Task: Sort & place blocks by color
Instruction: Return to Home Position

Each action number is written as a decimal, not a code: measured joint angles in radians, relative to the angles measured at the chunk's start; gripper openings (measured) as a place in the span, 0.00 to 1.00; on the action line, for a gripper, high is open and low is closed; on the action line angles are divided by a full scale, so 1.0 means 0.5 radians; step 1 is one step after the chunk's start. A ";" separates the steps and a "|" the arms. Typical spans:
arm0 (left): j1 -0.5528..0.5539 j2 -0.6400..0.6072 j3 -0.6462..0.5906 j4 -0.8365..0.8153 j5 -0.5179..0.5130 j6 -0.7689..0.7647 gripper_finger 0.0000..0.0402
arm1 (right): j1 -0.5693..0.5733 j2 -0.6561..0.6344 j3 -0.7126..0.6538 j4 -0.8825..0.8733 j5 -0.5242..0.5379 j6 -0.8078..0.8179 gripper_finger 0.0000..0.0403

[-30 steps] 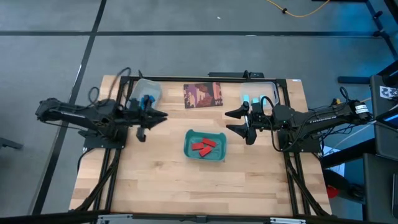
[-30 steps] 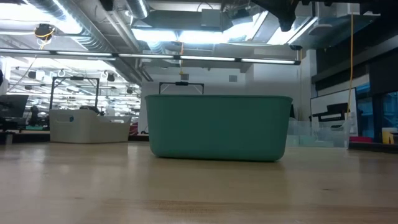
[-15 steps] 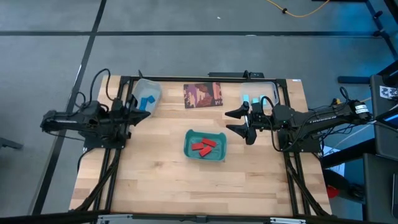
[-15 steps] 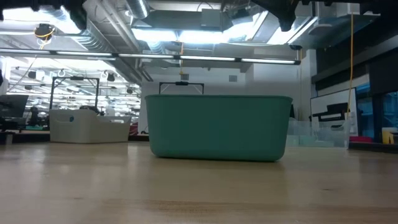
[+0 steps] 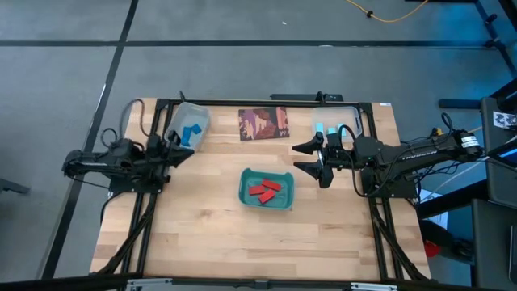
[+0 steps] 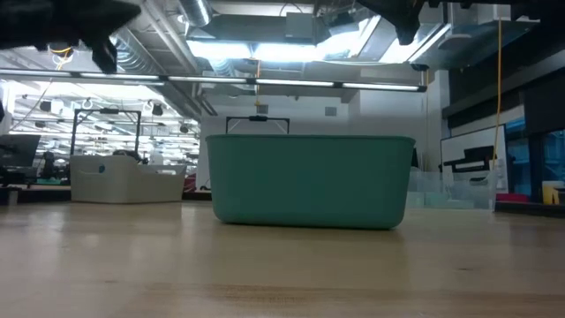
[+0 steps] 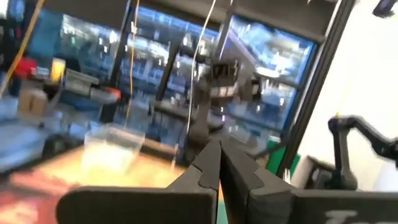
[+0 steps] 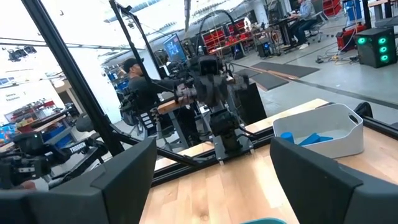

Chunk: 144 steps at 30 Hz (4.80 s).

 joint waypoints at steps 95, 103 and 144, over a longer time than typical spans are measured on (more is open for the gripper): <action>-0.001 0.008 -0.264 -0.040 -0.061 0.002 0.00 | -0.051 -1.968 -1.029 -0.586 -0.300 0.045 0.00; 0.000 0.008 -0.264 -0.040 -0.061 0.002 0.00 | -0.051 -1.967 -1.169 -0.421 -0.303 0.079 0.00; -0.001 0.008 -0.264 -0.043 -0.061 0.002 0.00 | -0.049 -1.958 -1.169 -0.914 -0.318 -0.166 0.07</action>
